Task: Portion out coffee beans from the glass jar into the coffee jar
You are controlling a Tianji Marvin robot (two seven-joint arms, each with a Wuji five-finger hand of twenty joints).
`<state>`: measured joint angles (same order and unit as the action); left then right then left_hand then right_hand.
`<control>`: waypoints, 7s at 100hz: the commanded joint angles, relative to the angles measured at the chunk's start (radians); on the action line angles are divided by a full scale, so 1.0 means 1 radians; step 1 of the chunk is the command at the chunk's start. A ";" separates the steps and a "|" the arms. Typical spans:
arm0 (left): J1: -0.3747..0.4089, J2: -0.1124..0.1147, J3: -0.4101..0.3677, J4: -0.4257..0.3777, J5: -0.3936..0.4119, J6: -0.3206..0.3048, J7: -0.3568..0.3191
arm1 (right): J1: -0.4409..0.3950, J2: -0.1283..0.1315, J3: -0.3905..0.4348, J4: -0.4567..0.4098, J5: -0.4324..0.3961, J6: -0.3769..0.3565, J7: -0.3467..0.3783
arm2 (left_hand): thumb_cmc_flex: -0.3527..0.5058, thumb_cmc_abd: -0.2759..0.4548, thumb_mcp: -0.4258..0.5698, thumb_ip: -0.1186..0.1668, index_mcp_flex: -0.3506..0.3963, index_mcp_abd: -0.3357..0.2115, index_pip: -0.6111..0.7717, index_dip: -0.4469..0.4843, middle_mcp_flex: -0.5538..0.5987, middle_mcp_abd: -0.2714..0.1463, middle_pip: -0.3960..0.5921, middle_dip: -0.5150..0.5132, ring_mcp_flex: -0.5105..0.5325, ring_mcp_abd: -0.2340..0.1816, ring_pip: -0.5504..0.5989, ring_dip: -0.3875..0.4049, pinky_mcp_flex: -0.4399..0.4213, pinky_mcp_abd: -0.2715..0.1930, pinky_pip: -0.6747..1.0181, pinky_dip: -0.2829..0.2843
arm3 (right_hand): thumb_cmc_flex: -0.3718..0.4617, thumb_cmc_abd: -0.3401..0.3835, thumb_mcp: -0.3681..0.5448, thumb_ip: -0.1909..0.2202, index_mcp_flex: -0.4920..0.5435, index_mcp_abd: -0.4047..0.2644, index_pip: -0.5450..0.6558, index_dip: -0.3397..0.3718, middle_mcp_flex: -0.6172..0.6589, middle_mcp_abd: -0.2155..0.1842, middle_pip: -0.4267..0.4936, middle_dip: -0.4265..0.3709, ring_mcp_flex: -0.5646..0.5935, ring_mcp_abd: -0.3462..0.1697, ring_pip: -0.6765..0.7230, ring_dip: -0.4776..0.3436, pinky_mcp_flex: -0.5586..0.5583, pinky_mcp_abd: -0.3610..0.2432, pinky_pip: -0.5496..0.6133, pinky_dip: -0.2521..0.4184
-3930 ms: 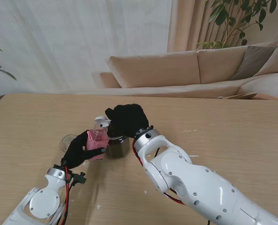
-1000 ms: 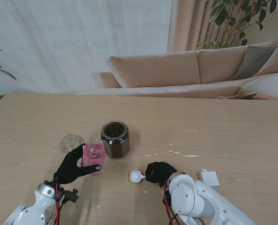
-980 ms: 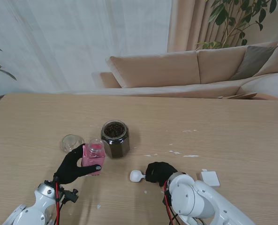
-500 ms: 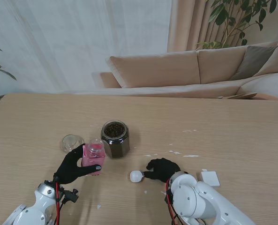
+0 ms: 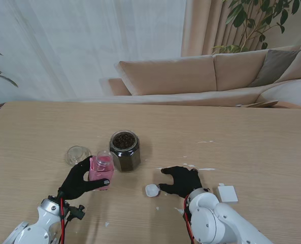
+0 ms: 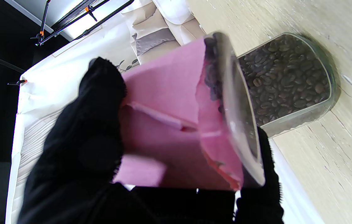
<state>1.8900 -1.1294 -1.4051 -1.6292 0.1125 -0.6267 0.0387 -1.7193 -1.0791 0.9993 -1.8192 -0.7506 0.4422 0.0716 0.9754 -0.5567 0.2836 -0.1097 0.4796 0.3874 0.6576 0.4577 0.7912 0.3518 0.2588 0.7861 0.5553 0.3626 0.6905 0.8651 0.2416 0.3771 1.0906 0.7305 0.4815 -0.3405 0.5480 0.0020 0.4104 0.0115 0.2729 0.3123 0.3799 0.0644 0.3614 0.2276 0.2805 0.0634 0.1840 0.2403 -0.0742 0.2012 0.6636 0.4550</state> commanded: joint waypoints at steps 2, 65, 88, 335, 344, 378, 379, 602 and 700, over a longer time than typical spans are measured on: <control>0.007 -0.004 0.002 -0.007 0.004 -0.006 -0.015 | -0.018 -0.002 0.003 -0.012 -0.035 -0.013 0.002 | 0.282 0.164 0.249 0.011 0.072 -0.206 0.197 0.060 0.064 -0.125 0.107 0.069 -0.010 -0.021 0.001 0.002 0.005 -0.018 0.003 0.004 | -0.014 0.034 -0.022 -0.005 -0.042 -0.061 -0.022 -0.026 -0.057 -0.047 -0.030 -0.018 -0.052 -0.063 -0.030 -0.033 -0.035 -0.058 -0.048 -0.051; 0.023 0.003 0.004 -0.028 -0.014 0.005 -0.043 | -0.355 0.007 0.274 -0.224 -0.425 -0.023 -0.011 | 0.281 0.165 0.246 0.012 0.070 -0.207 0.197 0.059 0.063 -0.126 0.106 0.069 -0.013 -0.020 0.002 0.001 0.004 -0.019 0.004 0.004 | 0.042 0.029 0.010 0.080 -0.080 -0.134 0.092 0.057 -0.068 -0.092 0.063 0.019 -0.004 0.012 0.055 0.061 0.044 0.047 0.109 0.071; 0.041 0.007 0.002 -0.045 -0.010 0.000 -0.052 | -0.481 0.003 0.386 -0.264 -0.484 -0.043 0.001 | 0.281 0.165 0.245 0.013 0.070 -0.207 0.197 0.059 0.064 -0.125 0.106 0.069 -0.011 -0.021 0.003 0.001 0.005 -0.017 0.004 0.005 | 0.068 0.016 0.037 0.085 -0.088 -0.151 0.090 0.063 -0.068 -0.102 0.060 0.018 0.003 0.019 0.056 0.063 0.049 0.057 0.117 0.080; 0.050 0.014 0.026 -0.058 0.041 0.007 -0.056 | -0.341 0.007 0.432 -0.341 -0.355 -0.427 -0.034 | 0.282 0.164 0.249 0.012 0.072 -0.206 0.196 0.060 0.065 -0.124 0.106 0.069 -0.009 -0.020 0.002 0.001 0.006 -0.018 0.005 0.004 | 0.168 -0.241 0.367 -0.080 0.130 -0.155 0.436 0.302 0.230 -0.113 0.336 0.238 0.339 0.028 0.437 0.256 0.326 0.046 0.507 0.253; 0.052 0.015 0.028 -0.058 0.050 0.002 -0.056 | -0.288 0.009 0.390 -0.352 -0.326 -0.453 -0.019 | 0.282 0.164 0.249 0.012 0.072 -0.207 0.195 0.060 0.065 -0.126 0.106 0.069 -0.009 -0.020 0.002 0.002 0.006 -0.017 0.005 0.004 | 0.172 -0.245 0.365 -0.083 0.138 -0.157 0.439 0.299 0.241 -0.120 0.336 0.241 0.349 0.027 0.443 0.259 0.333 0.045 0.514 0.257; 0.033 0.019 0.039 -0.031 0.105 -0.032 -0.049 | -0.082 0.022 0.228 -0.339 -0.177 -0.533 0.078 | 0.281 0.164 0.249 0.012 0.071 -0.210 0.194 0.060 0.064 -0.129 0.104 0.068 -0.009 -0.023 -0.001 0.000 0.009 -0.020 0.006 0.004 | 0.188 -0.249 0.364 -0.092 0.147 -0.161 0.446 0.286 0.258 -0.118 0.327 0.246 0.365 0.021 0.441 0.261 0.343 0.040 0.519 0.264; 0.033 0.019 0.040 -0.031 0.106 -0.032 -0.049 | -0.077 0.022 0.224 -0.337 -0.175 -0.535 0.080 | 0.281 0.164 0.249 0.012 0.071 -0.210 0.194 0.060 0.064 -0.129 0.104 0.068 -0.009 -0.023 -0.001 0.000 0.009 -0.020 0.006 0.004 | 0.188 -0.248 0.364 -0.092 0.147 -0.161 0.446 0.286 0.257 -0.119 0.327 0.246 0.366 0.021 0.442 0.261 0.343 0.040 0.520 0.264; 0.041 0.026 0.042 -0.040 0.114 -0.042 -0.066 | 0.204 0.045 -0.044 -0.221 -0.126 -0.579 0.217 | 0.282 0.163 0.255 0.010 0.072 -0.211 0.194 0.063 0.067 -0.130 0.104 0.069 -0.004 -0.023 -0.004 0.004 0.014 -0.019 0.005 0.003 | 0.140 -0.206 0.340 -0.069 0.144 -0.125 0.402 0.246 0.265 -0.098 0.308 0.243 0.380 0.027 0.449 0.270 0.373 0.022 0.575 0.315; 0.039 0.024 0.040 -0.040 0.094 -0.036 -0.069 | 0.243 0.050 -0.096 -0.218 -0.163 -0.530 0.259 | 0.281 0.164 0.250 0.011 0.071 -0.212 0.196 0.064 0.067 -0.130 0.104 0.069 -0.002 -0.020 -0.002 0.003 0.019 -0.018 0.007 0.003 | -0.087 -0.160 0.139 -0.043 0.027 0.011 0.302 0.390 0.122 -0.061 0.535 0.461 0.307 0.050 0.651 0.400 0.367 0.005 0.688 0.419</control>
<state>1.9233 -1.0993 -1.3630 -1.6583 0.2203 -0.6647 -0.0132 -1.4718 -1.0294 0.9108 -2.0389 -0.9151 -0.0861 0.3216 0.9821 -0.5567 0.2836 -0.1097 0.4797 0.3873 0.6576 0.4577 0.7881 0.3517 0.2588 0.7871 0.5553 0.3621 0.6896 0.8651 0.2515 0.3771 1.0906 0.7305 0.4144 -0.5081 0.6756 -0.0754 0.4634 0.0217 0.5459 0.6804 0.5484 0.0156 0.8552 0.6605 0.6203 0.1024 0.8134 0.6225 0.3037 0.2263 1.3191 0.8540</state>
